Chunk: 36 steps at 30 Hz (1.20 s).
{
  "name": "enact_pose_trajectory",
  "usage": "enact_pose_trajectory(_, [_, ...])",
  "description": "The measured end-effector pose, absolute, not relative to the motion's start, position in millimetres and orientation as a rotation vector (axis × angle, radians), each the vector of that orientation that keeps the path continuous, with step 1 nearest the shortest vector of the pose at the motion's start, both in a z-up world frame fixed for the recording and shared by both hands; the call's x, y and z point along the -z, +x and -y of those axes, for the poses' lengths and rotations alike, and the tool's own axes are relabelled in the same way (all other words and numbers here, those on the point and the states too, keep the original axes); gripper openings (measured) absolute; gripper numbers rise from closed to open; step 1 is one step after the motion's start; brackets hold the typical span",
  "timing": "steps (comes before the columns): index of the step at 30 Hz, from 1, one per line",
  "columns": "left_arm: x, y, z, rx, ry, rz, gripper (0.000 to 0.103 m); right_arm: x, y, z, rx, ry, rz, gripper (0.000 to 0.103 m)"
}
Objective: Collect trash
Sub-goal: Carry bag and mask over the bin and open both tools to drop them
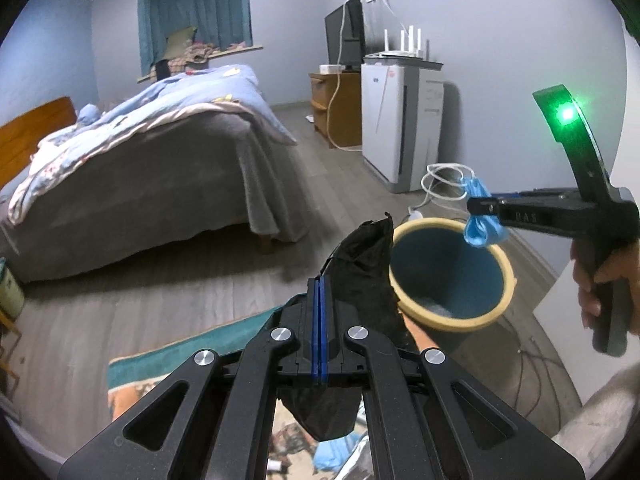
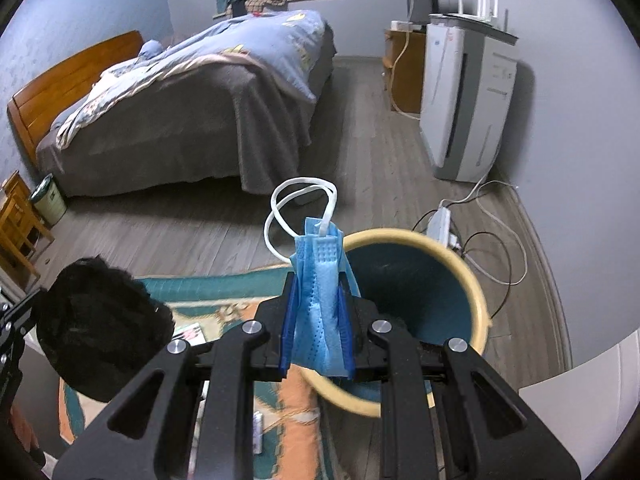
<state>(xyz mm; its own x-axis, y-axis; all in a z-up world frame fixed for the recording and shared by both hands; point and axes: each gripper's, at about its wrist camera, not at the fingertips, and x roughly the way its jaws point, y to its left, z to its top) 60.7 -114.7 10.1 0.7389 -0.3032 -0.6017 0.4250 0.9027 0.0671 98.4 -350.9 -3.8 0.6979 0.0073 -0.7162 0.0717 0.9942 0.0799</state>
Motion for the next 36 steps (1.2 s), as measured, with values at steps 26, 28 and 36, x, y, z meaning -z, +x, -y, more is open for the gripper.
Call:
enact_pose_trajectory(26, [16.5,127.5,262.5,0.583,0.242,-0.676,0.001,58.4,126.6,475.6,0.186,0.265,-0.902,0.018])
enact_pose_trajectory(28, [22.9,130.6,274.7,0.601,0.257,-0.671,0.001,63.6,128.1,477.2,0.195,0.277,-0.919,0.018])
enact_pose_trajectory(36, [49.4,148.9,306.7,0.620,0.290,-0.692,0.001,83.2,134.5,476.4,0.194,0.301,-0.970,0.019])
